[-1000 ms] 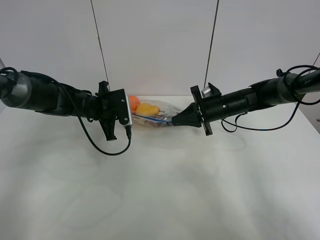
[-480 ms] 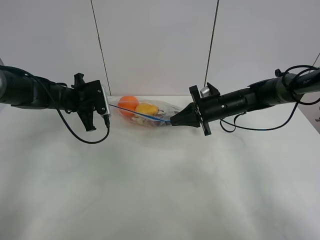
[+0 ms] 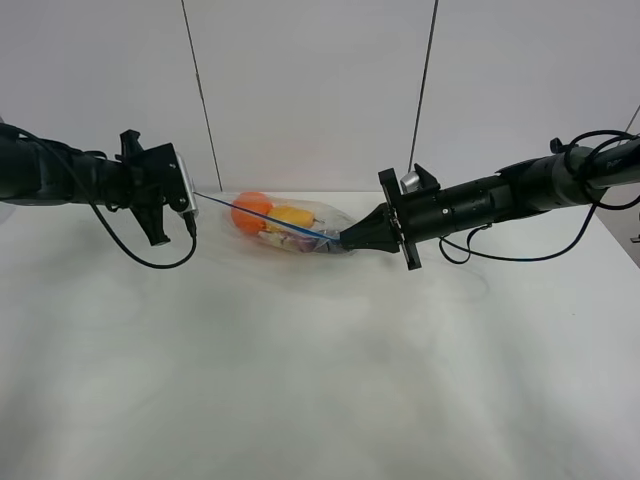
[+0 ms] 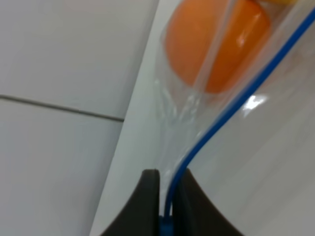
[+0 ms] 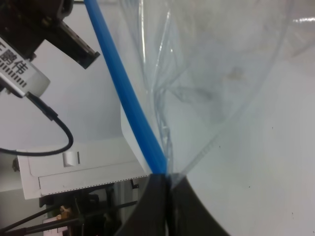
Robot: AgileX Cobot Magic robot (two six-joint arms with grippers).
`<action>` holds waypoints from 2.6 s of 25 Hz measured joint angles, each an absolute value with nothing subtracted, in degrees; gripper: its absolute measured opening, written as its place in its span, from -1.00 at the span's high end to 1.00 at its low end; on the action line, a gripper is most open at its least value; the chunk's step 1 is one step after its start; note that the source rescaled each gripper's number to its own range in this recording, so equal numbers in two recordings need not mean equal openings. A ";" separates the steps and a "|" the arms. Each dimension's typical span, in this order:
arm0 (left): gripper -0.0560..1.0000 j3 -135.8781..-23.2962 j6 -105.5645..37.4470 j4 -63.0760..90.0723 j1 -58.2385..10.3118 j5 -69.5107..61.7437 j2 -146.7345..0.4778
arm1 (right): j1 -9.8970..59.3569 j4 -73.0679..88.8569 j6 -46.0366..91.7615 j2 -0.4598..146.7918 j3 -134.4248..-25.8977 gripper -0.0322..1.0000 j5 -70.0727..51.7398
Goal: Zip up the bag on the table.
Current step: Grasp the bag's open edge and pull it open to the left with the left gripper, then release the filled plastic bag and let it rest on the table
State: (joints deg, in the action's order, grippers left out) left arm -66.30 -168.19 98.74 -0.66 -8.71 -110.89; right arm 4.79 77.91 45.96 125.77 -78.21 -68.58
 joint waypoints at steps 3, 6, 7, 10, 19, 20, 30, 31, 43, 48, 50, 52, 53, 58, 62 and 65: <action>0.89 -66.32 -168.31 98.74 0.00 -8.34 -110.89 | 4.79 77.75 45.96 125.77 -78.21 0.94 -68.58; 0.89 -66.38 -168.57 98.74 0.00 -8.39 -110.89 | 4.79 77.75 45.96 125.77 -78.21 0.94 -68.58; 0.89 -66.38 -168.57 98.74 0.09 -8.39 -110.89 | 4.79 77.75 45.96 125.77 -78.21 0.94 -68.58; 0.89 -66.38 -168.67 98.74 0.15 -8.65 -110.89 | 4.79 77.78 45.96 125.77 -78.21 0.94 -68.58; -0.42 -66.58 -166.54 98.98 1.57 -10.89 -110.89 | 4.62 75.56 45.96 125.77 -78.21 0.94 -68.78; -0.61 -66.58 -166.12 99.04 1.57 -11.28 -110.89 | 4.62 75.49 45.96 125.77 -78.21 0.94 -68.79; -0.99 -66.58 -156.37 99.04 4.03 -5.48 -110.89 | 4.62 75.29 45.96 125.77 -78.21 0.94 -68.84; -1.00 -66.58 -152.65 99.04 4.88 -5.20 -110.89 | 4.62 75.29 45.90 125.77 -78.21 0.94 -68.84; -1.00 -66.58 -110.79 99.04 8.15 0.00 -105.97 | 4.62 75.29 45.68 125.77 -78.21 0.94 -68.90; -1.00 -66.58 -109.11 99.09 8.15 -5.45 -101.53 | 4.62 75.29 45.62 125.77 -78.21 0.94 -68.90; -1.00 -66.58 -109.11 99.09 8.15 -8.58 -100.96 | 4.62 75.29 45.62 125.77 -78.21 0.94 -68.90; -1.00 -66.58 -108.64 99.09 8.15 -12.92 -100.82 | 4.62 75.29 45.62 125.77 -78.21 0.94 -68.90; -1.00 -66.58 -107.80 99.04 8.15 -14.74 -100.82 | 4.62 75.29 45.56 125.77 -78.21 0.94 -68.90; -1.00 -66.58 -100.87 98.97 8.15 -27.38 -100.82 | 4.62 75.29 45.52 125.77 -78.21 0.94 -68.90; -1.00 -66.58 -88.79 91.35 8.15 -40.10 -100.70 | 4.62 75.29 45.52 125.77 -78.21 0.94 -68.90; -1.00 -67.14 -75.32 78.19 8.15 -44.82 -100.57 | 4.62 75.29 45.52 125.77 -78.21 0.94 -68.90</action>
State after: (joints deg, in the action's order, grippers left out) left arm -67.14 -75.32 78.19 8.15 -44.82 -100.57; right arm 4.62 75.29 45.52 125.77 -78.21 -68.90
